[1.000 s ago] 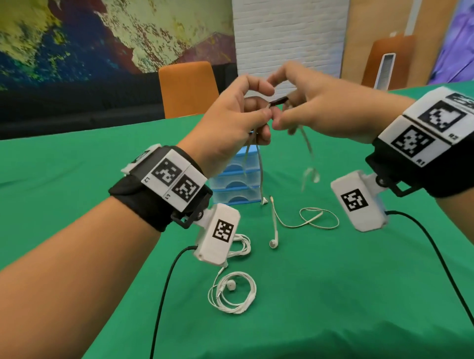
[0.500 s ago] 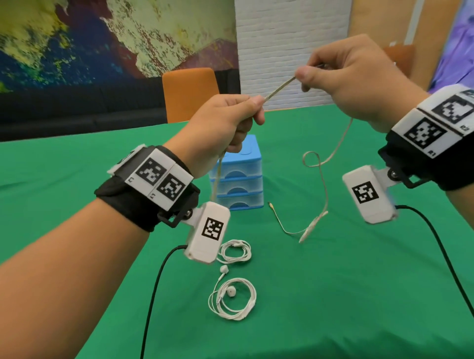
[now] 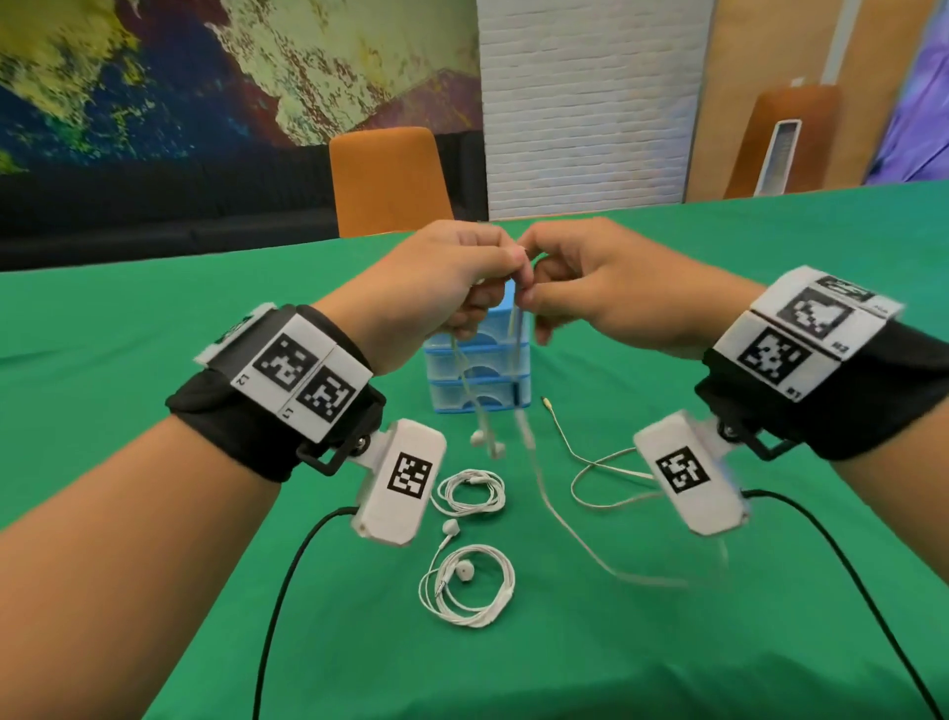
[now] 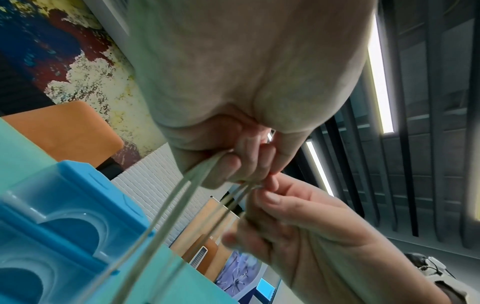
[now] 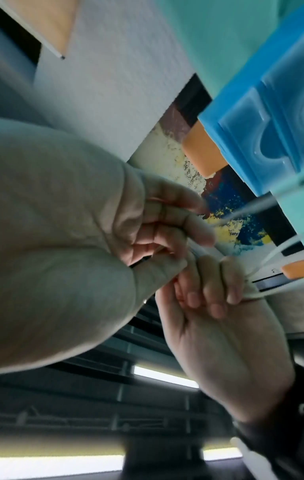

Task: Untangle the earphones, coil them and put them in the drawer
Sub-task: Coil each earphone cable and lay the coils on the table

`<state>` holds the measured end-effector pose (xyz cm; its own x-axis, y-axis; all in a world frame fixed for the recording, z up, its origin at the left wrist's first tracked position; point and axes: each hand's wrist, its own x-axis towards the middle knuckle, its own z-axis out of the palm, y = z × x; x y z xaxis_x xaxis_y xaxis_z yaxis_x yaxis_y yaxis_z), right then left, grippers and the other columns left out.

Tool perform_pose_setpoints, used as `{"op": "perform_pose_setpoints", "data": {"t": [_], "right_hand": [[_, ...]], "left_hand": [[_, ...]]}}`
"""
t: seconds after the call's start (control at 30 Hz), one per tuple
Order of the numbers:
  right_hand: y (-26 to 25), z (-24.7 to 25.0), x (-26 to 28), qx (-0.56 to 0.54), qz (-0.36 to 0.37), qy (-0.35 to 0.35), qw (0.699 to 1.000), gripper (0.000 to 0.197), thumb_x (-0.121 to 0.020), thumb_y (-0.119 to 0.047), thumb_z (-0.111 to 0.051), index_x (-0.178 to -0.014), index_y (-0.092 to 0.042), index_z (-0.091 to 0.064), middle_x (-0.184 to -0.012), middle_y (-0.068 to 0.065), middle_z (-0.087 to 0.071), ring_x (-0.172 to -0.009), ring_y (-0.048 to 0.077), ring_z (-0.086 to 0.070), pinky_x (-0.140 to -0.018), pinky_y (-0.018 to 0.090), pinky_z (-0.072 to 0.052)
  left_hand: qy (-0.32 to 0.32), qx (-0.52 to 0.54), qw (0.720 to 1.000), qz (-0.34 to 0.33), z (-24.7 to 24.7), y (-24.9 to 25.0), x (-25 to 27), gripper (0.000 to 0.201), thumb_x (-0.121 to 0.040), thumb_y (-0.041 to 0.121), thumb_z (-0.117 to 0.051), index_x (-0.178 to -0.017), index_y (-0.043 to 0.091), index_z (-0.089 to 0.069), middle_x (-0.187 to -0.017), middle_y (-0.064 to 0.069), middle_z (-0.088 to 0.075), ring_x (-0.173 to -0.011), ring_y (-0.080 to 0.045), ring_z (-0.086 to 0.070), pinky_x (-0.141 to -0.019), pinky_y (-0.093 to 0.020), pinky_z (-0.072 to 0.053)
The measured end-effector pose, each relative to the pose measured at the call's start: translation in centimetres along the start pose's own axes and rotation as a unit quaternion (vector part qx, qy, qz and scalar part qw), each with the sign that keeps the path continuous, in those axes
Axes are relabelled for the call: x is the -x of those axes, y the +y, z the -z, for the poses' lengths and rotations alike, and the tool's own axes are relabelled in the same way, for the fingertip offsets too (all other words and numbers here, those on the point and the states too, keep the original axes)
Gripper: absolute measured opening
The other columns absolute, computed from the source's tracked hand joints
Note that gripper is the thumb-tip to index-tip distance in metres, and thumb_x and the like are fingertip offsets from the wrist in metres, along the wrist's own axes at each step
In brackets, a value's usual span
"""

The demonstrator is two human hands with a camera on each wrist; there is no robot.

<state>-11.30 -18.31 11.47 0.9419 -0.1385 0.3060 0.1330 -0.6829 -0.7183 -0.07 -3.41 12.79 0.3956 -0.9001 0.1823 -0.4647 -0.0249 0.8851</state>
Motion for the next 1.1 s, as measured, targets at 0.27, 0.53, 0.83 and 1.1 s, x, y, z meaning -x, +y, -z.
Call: {"op": "perform_pose_setpoints", "data": {"t": [0.27,0.53,0.83,1.1], "right_hand": [[0.4,0.9,1.0,0.021,0.003,0.041,0.999,0.025,-0.103,-0.016,-0.052,-0.086,-0.004,-0.066,-0.078,0.009,-0.06,-0.071,0.011,-0.049,-0.07,0.022,-0.04],[0.7,1.4,1.2,-0.083,-0.056,0.086,0.991,0.027,-0.105,-0.022,-0.049,-0.096,0.0,-0.063,-0.059,0.003,-0.039,-0.043,0.015,-0.037,-0.039,0.026,-0.042],[0.8,0.7,1.6,0.086,-0.002,0.013,0.996,0.022,-0.101,-0.035,-0.055,-0.101,-0.015,-0.063,-0.063,0.012,-0.033,-0.051,0.02,-0.023,-0.04,0.025,-0.022],[-0.3,0.4,0.8,0.088,0.056,0.05,0.993,0.021,-0.104,-0.024,-0.053,-0.095,-0.013,-0.069,-0.059,0.005,-0.034,-0.052,0.017,-0.025,-0.046,0.025,-0.024]], "left_hand": [[-0.024,0.025,0.999,0.003,1.1,-1.9,2.7,0.032,-0.107,0.022,-0.044,-0.08,0.011,-0.058,-0.058,0.004,-0.026,-0.046,-0.009,-0.021,-0.046,-0.02,-0.022],[-0.013,0.071,0.997,0.03,1.4,-2.4,4.5,0.041,-0.106,0.03,-0.043,-0.069,0.013,-0.046,-0.064,-0.004,-0.015,-0.048,-0.014,-0.016,-0.047,-0.023,-0.022],[0.045,0.288,0.956,-0.023,2.1,-3.2,5.8,0.033,-0.106,0.029,-0.036,-0.086,0.016,-0.059,-0.058,0.006,-0.014,-0.043,-0.006,-0.008,-0.039,-0.021,-0.009],[0.071,0.337,0.936,-0.074,1.8,-3.6,5.9,0.042,-0.108,0.02,-0.032,-0.144,0.008,-0.048,-0.062,0.005,-0.035,-0.04,-0.004,-0.018,-0.039,-0.018,-0.013]]}}
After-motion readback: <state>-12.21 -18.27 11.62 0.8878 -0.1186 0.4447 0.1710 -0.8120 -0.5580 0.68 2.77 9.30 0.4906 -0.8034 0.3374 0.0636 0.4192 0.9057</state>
